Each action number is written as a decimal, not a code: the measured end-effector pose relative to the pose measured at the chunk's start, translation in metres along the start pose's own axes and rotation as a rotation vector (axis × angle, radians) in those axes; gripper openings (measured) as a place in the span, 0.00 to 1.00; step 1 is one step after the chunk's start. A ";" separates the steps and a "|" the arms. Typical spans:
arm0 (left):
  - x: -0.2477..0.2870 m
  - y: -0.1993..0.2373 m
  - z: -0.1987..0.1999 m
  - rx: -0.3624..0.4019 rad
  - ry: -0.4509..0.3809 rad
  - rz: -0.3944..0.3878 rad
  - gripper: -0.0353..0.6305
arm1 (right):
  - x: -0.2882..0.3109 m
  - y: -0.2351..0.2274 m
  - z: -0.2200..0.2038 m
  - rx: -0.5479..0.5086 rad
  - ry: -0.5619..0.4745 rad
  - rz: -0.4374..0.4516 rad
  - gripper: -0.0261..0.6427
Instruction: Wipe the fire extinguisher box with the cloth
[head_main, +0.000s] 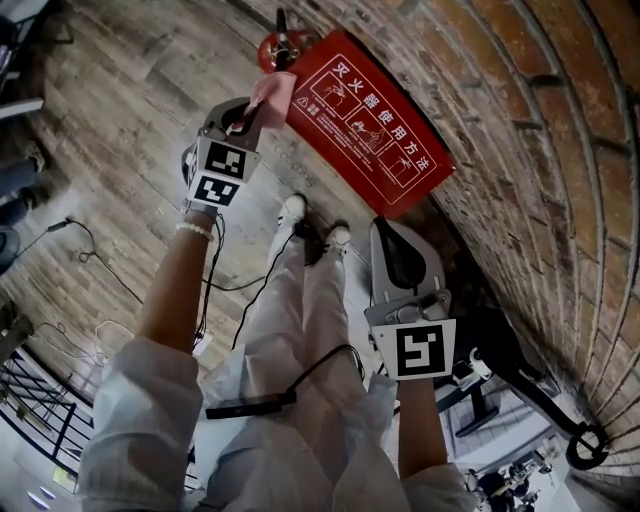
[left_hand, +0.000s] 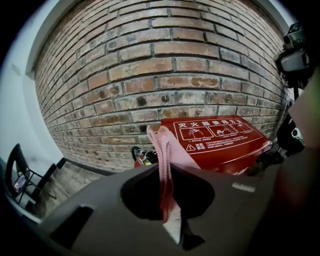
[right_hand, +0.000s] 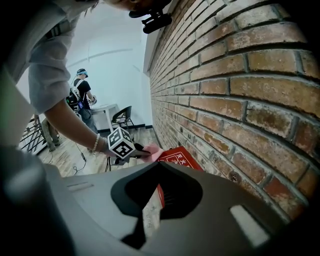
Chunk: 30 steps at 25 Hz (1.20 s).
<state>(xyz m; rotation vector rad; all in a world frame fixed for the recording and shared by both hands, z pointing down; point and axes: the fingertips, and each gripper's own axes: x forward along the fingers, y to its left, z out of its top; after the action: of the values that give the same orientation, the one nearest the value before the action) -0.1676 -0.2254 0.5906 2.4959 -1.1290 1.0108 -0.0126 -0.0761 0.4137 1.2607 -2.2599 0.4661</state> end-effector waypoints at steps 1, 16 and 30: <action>0.003 0.002 -0.001 0.002 0.005 0.005 0.07 | 0.001 0.000 -0.001 0.000 0.002 0.001 0.05; 0.011 -0.003 0.000 -0.001 0.013 0.014 0.07 | 0.003 0.001 -0.006 0.001 0.003 0.017 0.05; 0.015 -0.030 0.004 0.023 0.002 -0.021 0.07 | -0.007 -0.001 -0.016 0.012 0.002 0.011 0.05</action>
<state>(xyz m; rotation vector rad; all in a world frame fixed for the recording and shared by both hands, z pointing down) -0.1371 -0.2155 0.5999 2.5189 -1.0947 1.0259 -0.0045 -0.0632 0.4228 1.2536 -2.2670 0.4848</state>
